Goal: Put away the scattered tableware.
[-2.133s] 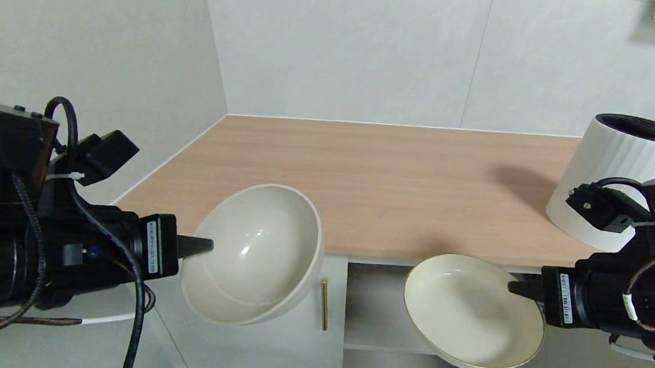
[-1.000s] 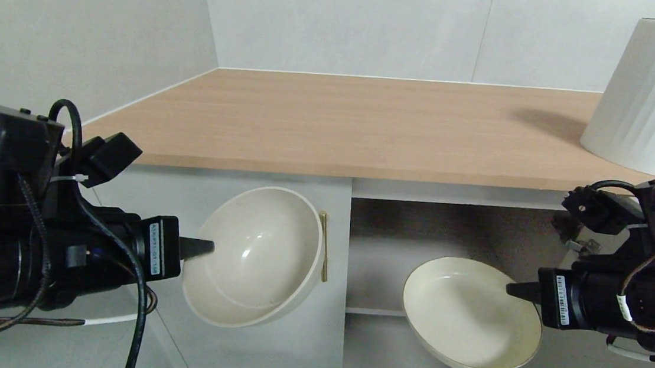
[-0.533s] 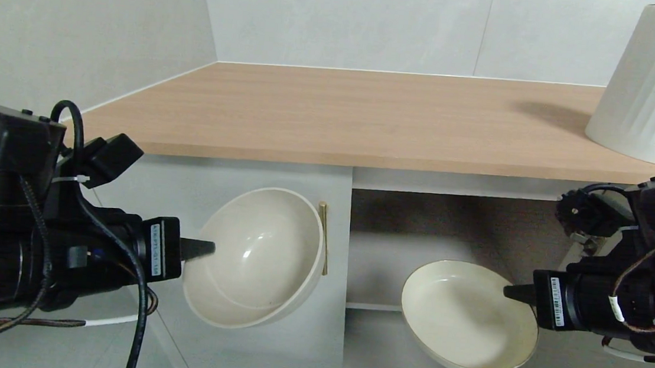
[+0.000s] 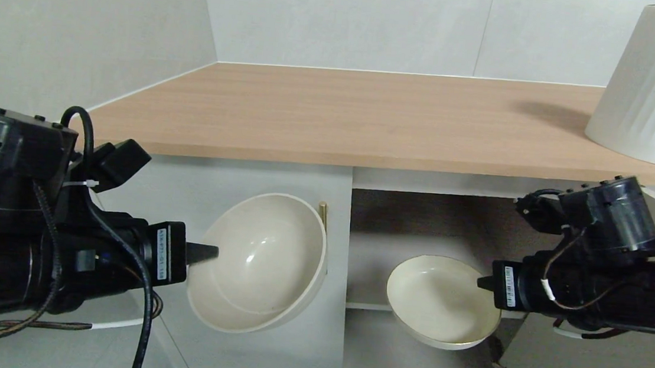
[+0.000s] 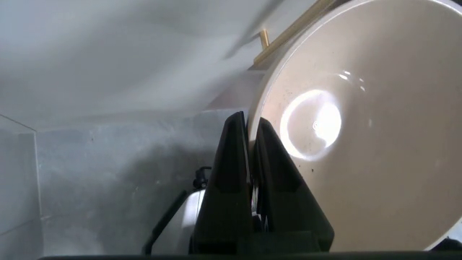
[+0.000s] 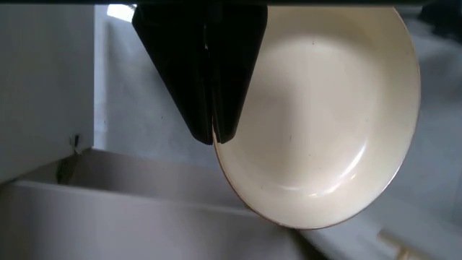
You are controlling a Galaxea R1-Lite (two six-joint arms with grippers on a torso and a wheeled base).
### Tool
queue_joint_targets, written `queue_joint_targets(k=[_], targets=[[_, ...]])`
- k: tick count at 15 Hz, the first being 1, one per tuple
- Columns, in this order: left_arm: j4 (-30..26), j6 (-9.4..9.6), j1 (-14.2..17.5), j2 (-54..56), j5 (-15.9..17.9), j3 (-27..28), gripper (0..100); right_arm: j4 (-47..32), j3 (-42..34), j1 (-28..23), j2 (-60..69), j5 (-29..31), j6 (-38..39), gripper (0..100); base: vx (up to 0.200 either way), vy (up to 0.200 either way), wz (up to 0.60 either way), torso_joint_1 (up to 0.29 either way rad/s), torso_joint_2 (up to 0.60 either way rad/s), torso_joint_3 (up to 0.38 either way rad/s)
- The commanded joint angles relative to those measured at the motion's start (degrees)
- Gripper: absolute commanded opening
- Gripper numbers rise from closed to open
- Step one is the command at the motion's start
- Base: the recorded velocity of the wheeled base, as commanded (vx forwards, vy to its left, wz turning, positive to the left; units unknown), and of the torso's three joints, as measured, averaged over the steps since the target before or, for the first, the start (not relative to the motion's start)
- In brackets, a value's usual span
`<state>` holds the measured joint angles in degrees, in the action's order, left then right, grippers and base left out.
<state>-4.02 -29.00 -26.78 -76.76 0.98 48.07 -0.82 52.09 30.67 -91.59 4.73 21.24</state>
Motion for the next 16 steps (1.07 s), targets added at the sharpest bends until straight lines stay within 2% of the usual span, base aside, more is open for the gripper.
queue_joint_targets(k=[1, 7, 16], targets=[[-0.02, 0.00, -0.02, -0.40, -0.01, -0.08, 0, 3.54, -0.23, -1.76, -9.31, 0.19, 0.21, 0, 0.000, 0.000, 0.00, 0.000, 0.00, 0.000], [-0.02, 0.00, -0.55, -0.93, -0.01, -0.17, 0, 16.20, -1.11, -3.16, -21.88, 0.72, 3.20, 0, 0.000, 0.000, 0.00, 0.000, 0.00, 0.000], [-0.02, 0.00, -0.90, -1.28, -0.01, -0.52, 0, 38.35, 0.91, -5.97, -38.58, 8.72, 4.25, 0, 0.000, 0.000, 0.00, 0.000, 0.00, 0.000]])
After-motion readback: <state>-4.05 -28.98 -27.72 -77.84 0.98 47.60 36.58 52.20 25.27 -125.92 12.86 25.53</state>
